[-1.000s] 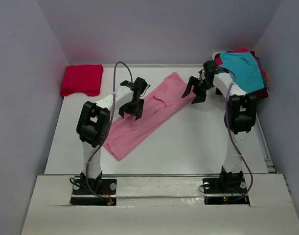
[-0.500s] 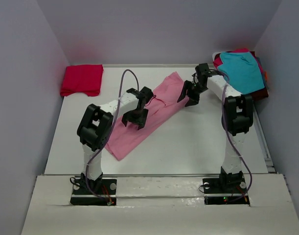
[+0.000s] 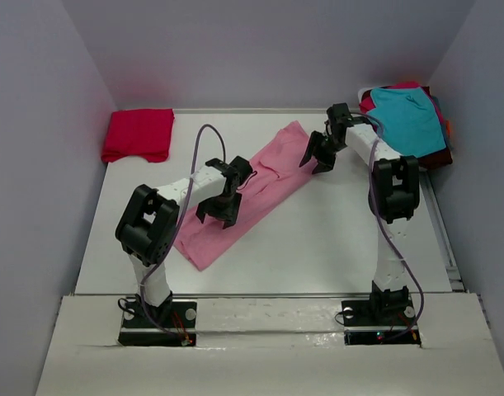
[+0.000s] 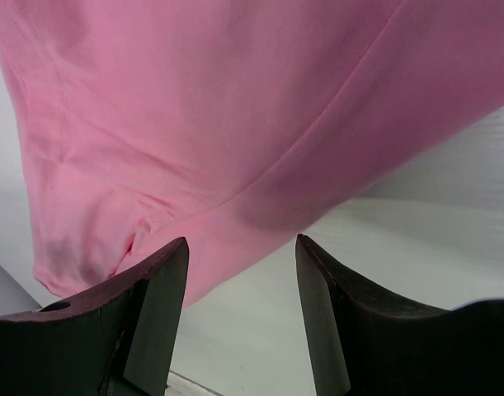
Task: Fold and stack the t-shirts
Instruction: Fold the tshirt
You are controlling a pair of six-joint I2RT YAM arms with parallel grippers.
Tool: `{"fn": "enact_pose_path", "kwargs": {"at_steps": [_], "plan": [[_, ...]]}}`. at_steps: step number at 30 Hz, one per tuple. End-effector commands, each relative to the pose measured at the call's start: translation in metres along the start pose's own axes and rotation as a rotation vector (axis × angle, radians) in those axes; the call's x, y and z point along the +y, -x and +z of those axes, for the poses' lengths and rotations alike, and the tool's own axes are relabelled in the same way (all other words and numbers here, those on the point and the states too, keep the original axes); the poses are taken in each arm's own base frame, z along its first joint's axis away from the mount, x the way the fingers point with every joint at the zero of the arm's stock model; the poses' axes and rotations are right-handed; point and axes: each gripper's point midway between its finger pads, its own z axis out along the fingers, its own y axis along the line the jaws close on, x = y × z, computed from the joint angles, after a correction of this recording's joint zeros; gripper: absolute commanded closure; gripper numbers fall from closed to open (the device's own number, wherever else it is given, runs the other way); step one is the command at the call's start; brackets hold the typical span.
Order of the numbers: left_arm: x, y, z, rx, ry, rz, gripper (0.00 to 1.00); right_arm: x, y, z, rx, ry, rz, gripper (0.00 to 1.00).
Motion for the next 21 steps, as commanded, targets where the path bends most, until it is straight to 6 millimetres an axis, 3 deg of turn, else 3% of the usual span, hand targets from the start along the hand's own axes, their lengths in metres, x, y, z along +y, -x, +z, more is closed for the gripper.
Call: {"fn": "enact_pose_path", "kwargs": {"at_steps": [1,8,15,21], "plan": [[0.02,-0.01,-0.002,-0.005,0.108,-0.037,0.24,0.003,0.024,0.002,-0.072,-0.014,-0.015,0.4],[0.024,-0.024,0.006,0.028,0.135,-0.079,0.23,-0.001,0.037,0.009,-0.108,-0.044,-0.019,0.4],[0.04,-0.051,0.018,0.09,0.224,-0.076,0.23,-0.001,0.051,0.01,-0.138,-0.068,-0.031,0.39],[0.032,-0.068,0.024,0.144,0.237,-0.061,0.24,-0.004,0.062,0.017,-0.155,-0.089,-0.048,0.39]]}}
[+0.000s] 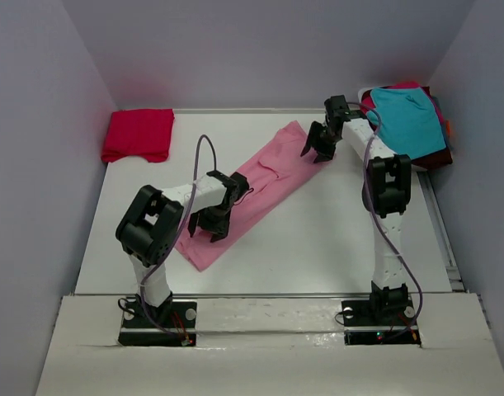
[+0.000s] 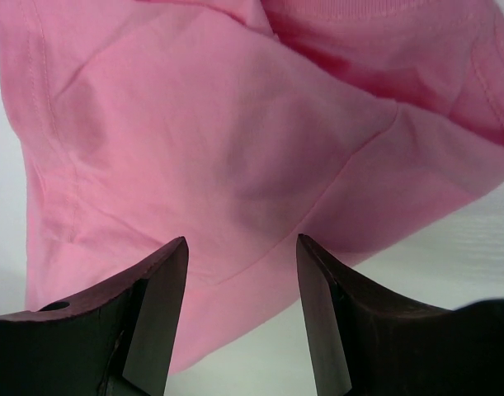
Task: Fold and stack the t-shirts
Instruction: Fold the tshirt
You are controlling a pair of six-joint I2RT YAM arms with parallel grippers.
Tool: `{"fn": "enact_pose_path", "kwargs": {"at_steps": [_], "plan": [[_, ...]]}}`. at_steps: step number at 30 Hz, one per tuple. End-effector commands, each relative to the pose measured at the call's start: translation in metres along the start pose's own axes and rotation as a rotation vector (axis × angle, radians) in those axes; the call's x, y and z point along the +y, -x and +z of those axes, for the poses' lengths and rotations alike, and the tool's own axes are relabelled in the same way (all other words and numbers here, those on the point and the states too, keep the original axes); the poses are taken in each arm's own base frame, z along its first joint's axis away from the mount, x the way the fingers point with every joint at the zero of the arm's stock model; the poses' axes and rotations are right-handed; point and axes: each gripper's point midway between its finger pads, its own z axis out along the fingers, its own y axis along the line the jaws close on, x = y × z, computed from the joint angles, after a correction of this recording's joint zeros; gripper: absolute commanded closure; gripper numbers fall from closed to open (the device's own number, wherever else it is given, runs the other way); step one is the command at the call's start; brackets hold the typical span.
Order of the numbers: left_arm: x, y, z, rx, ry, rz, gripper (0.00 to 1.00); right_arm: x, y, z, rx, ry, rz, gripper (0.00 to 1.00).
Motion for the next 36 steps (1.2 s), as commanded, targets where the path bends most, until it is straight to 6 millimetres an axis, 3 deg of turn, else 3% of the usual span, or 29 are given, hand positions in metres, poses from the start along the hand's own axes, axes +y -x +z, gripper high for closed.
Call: {"fn": "enact_pose_path", "kwargs": {"at_steps": [1,13,19,27,31,36], "plan": [[0.005,-0.023,0.005,0.056,0.066,0.016,0.24,0.0,0.017,0.006,-0.041,-0.016,-0.028,0.39],[-0.019,-0.053,0.012,0.147,0.033,0.135,0.24,0.002,0.026,0.03,-0.023,0.028,-0.024,0.38],[-0.041,-0.061,0.006,0.171,-0.036,0.223,0.25,0.017,0.039,0.037,-0.043,0.1,-0.06,0.36],[-0.096,-0.06,-0.021,0.154,-0.173,0.378,0.26,0.024,0.047,0.055,-0.045,0.181,-0.07,0.35],[-0.116,-0.055,-0.029,0.142,-0.232,0.405,0.27,0.027,0.049,0.057,-0.046,0.202,-0.074,0.34],[-0.154,-0.054,-0.049,0.12,-0.376,0.448,0.29,0.026,0.054,0.055,-0.053,0.222,-0.077,0.33]]}}
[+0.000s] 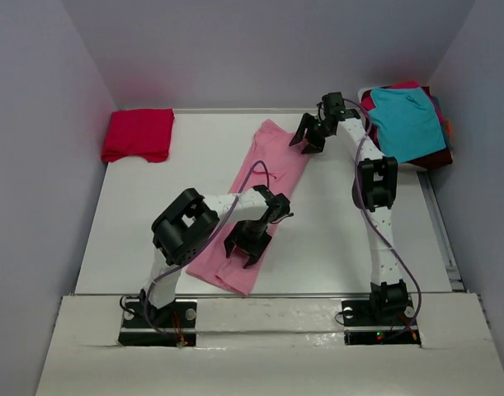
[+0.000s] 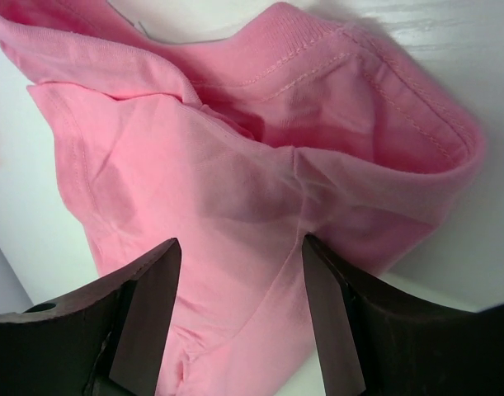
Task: Fold and stack the t-shirts
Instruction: Fold the tshirt
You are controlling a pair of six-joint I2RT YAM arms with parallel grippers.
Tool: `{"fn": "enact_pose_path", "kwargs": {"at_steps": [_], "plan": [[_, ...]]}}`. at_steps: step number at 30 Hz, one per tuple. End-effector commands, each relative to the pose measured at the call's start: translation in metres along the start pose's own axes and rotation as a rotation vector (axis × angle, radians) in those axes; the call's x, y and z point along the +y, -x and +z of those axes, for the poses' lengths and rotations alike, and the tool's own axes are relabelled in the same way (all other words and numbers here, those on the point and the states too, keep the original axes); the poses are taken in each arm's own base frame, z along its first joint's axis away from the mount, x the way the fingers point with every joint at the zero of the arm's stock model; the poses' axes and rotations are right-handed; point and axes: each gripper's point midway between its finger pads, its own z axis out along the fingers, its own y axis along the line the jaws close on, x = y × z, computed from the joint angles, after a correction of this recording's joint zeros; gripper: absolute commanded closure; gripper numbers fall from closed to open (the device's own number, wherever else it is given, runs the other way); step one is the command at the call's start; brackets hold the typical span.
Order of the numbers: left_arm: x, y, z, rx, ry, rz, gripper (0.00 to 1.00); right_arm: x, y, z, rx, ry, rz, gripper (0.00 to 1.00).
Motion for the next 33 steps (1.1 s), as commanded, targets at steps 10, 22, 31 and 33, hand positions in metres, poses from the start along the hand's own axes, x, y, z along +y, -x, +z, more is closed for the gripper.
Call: {"fn": "enact_pose_path", "kwargs": {"at_steps": [10,22,31,33], "plan": [[-0.101,0.065,-0.034,-0.193,-0.308,0.147,0.29,-0.021,0.024,0.006,-0.045,0.04,-0.041,0.29],[-0.13,0.06,-0.039,-0.205,-0.364,0.247,0.29,0.006,0.051,0.013,-0.106,0.245,-0.016,0.16],[-0.13,0.054,-0.048,-0.233,-0.373,0.279,0.29,0.045,0.066,0.004,-0.139,0.455,-0.035,0.15],[-0.129,0.057,-0.051,-0.247,-0.365,0.276,0.29,0.053,0.067,-0.004,-0.141,0.489,-0.051,0.14]]}}
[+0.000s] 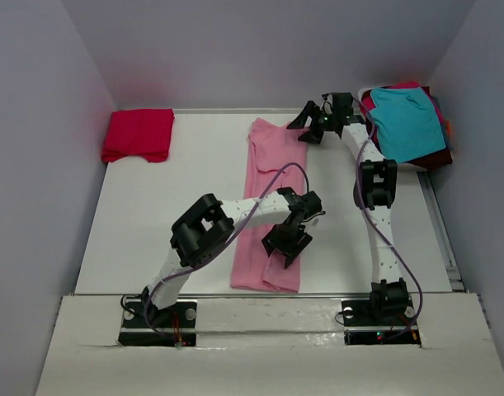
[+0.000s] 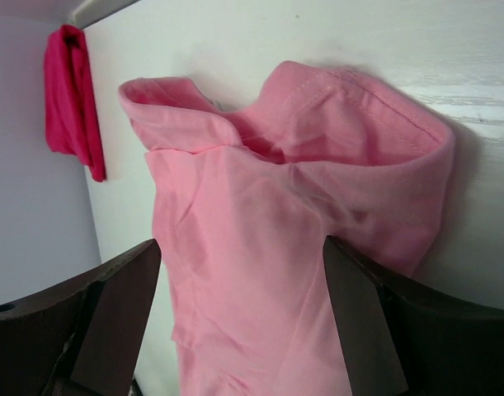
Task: Fold and stack the t-shirts
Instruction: Fold the tshirt
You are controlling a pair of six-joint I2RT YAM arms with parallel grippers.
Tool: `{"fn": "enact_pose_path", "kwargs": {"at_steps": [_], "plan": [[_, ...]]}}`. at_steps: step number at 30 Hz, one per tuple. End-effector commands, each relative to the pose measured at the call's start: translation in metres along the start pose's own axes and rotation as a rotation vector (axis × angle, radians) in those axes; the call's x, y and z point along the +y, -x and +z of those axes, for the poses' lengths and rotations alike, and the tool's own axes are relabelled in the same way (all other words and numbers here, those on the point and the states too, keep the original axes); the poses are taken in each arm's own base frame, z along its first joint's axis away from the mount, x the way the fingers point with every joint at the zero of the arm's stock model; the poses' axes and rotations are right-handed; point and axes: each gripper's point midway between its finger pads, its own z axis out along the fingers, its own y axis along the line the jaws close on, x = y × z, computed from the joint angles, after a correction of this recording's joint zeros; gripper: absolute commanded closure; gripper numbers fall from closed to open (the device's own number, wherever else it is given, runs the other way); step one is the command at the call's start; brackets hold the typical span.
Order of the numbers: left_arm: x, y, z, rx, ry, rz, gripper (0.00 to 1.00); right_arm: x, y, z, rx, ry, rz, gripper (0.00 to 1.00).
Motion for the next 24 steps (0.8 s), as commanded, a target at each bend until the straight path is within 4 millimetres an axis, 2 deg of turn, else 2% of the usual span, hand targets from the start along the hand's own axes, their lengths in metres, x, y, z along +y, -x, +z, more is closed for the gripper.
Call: {"fn": "enact_pose_path", "kwargs": {"at_steps": [1,4,9,11,15,18,20,22,23,24], "plan": [[-0.015,0.008,-0.013,-0.068,-0.042,0.047,0.29,0.041,0.018,-0.011,-0.031,0.158,-0.076,0.14],[-0.01,0.018,-0.025,-0.117,0.001,0.039,0.28,0.059,0.018,-0.024,-0.03,0.19,-0.104,0.14],[-0.001,0.033,-0.046,-0.202,0.08,-0.009,0.28,0.097,0.012,-0.06,-0.013,0.212,-0.144,0.11],[0.003,0.039,-0.064,-0.255,0.122,-0.035,0.27,0.107,0.008,-0.071,-0.003,0.211,-0.151,0.11],[0.014,0.048,-0.106,-0.375,0.203,-0.099,0.25,0.141,0.003,-0.107,-0.015,0.22,-0.186,0.11],[0.024,0.053,-0.131,-0.439,0.245,-0.14,0.25,0.155,-0.001,-0.123,-0.02,0.21,-0.166,0.11],[0.043,0.061,-0.146,-0.482,0.269,-0.202,0.24,0.163,-0.008,-0.136,-0.017,0.199,-0.133,0.11],[0.062,0.067,-0.162,-0.532,0.287,-0.264,0.24,0.157,-0.02,-0.145,-0.012,0.141,-0.094,0.11],[0.083,0.071,-0.169,-0.544,0.284,-0.317,0.24,0.151,-0.028,-0.148,0.0,0.114,-0.086,0.11],[0.093,0.076,-0.178,-0.578,0.272,-0.347,0.24,0.145,-0.03,-0.151,-0.012,0.073,-0.082,0.11]]}}
